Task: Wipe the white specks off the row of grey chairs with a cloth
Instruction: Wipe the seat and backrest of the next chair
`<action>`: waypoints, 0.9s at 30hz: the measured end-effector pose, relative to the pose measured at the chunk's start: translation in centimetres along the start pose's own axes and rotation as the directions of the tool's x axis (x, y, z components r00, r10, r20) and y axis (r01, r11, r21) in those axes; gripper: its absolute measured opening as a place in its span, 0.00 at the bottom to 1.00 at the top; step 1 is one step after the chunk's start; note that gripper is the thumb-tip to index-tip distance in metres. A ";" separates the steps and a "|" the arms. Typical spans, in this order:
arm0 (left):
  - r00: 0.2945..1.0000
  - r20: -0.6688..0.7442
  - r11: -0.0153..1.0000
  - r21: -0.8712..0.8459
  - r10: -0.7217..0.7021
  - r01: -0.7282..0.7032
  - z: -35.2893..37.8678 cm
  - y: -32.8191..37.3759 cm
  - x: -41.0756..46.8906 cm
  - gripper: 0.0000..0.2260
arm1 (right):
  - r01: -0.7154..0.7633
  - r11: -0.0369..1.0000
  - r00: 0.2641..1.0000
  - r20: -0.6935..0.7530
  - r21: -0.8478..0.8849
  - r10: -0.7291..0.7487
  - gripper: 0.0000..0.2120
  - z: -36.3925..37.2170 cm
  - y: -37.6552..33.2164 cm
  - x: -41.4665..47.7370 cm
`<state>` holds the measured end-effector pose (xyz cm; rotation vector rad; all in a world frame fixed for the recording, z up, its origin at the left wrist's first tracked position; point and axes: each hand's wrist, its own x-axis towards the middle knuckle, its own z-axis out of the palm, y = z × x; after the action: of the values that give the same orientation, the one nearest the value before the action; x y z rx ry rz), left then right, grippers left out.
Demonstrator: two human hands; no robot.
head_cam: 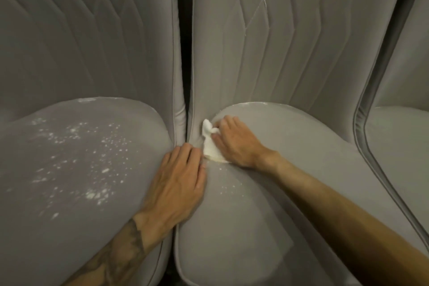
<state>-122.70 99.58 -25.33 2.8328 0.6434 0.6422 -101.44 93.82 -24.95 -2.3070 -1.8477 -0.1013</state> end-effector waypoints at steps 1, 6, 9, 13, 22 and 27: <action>1.000 0.012 1.000 0.019 0.006 -0.007 -0.4 -0.5 -0.3 0.05 | -0.073 0.997 0.997 0.006 -0.041 0.073 0.18 -0.1 1.2 0.9; 0.999 0.019 0.996 0.069 -0.050 0.048 -1.6 -3.4 -1.1 0.03 | -0.172 0.984 0.985 -0.017 -0.056 0.171 0.18 0.2 -0.6 1.7; 0.996 0.011 0.993 0.086 -0.083 0.082 -1.6 -3.7 -1.1 0.04 | 0.106 0.991 0.993 -0.065 0.084 -0.100 0.15 0.8 -5.0 -3.5; 0.996 0.030 0.985 0.152 -0.083 0.078 -1.5 -3.2 -1.4 0.12 | 0.072 0.996 0.997 -0.017 0.049 -0.071 0.14 -0.4 -2.9 -3.4; 0.995 0.043 0.977 0.197 -0.092 0.082 -1.4 -3.1 -1.6 0.13 | 0.145 0.984 0.989 -0.015 0.103 -0.144 0.16 -0.5 -6.6 -8.0; 0.995 0.043 0.970 0.229 -0.090 0.078 -1.6 -2.8 -1.6 0.14 | -0.219 0.973 0.976 -0.005 -0.073 0.219 0.16 -1.9 -1.4 -4.6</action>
<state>-125.82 101.50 -25.21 2.9974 0.8745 0.5073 -103.74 89.36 -23.70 -2.5440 -1.6022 -0.1365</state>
